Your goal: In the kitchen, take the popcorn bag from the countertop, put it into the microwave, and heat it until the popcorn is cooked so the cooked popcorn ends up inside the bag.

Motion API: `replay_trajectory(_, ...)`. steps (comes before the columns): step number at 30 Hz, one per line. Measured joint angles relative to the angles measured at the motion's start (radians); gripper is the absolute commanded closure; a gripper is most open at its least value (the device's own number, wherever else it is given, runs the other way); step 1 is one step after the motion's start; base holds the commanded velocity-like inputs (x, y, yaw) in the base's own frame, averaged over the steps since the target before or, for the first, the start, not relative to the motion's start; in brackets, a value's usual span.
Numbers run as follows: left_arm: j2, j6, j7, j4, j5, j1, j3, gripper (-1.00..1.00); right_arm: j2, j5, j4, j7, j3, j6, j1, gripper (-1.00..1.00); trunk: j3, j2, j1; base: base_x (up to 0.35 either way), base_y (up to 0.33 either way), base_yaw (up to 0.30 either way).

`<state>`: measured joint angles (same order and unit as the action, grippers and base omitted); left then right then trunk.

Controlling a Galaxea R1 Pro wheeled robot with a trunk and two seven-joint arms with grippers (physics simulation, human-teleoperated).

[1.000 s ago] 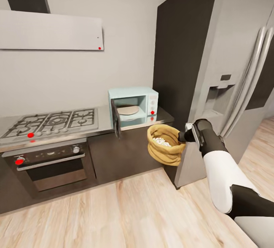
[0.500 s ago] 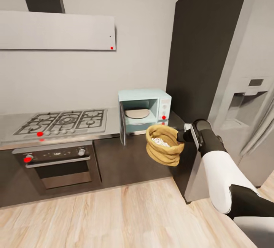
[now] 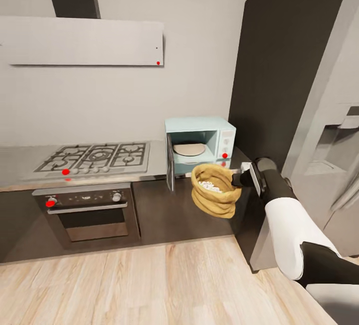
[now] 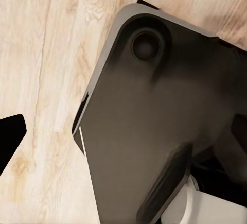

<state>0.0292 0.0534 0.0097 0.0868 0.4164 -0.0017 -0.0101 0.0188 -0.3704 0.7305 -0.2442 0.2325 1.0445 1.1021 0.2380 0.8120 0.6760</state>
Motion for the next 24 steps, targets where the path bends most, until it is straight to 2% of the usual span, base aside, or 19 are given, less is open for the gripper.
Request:
replay_trajectory(5, -0.001, -0.001, 0.004, 0.001, 0.006, 0.0, -0.004, -1.0, 0.0, 0.0, 0.0, 0.0, 0.0, 0.0, 0.0, 1.0, 0.0, 0.0, 0.0, 0.0, 0.0, 0.005)
replay_trajectory(10, -0.003, -0.001, 0.041, 0.003, 0.007, 0.0, -0.006, -1.0, -0.001, 0.0, 0.0, 0.0, 0.0, 0.0, 0.0, 1.0, 0.0, 0.0, 0.0, 0.0, 0.0, 0.0)
replay_trajectory(16, -0.003, 0.0, 0.044, 0.003, 0.006, 0.0, -0.004, -1.0, -0.013, -0.006, 0.001, 0.002, 0.003, 0.0, 0.0, 1.0, 0.0, 0.0, 0.0, 0.0, 0.0, 0.0)
replay_trajectory(24, -0.003, 0.0, 0.043, 0.002, 0.006, 0.0, -0.005, -1.0, -0.006, -0.006, 0.011, 0.005, 0.0, 0.0, 0.0, 1.0, 0.0, 0.0, 0.0, 0.0, 0.0, 0.0)
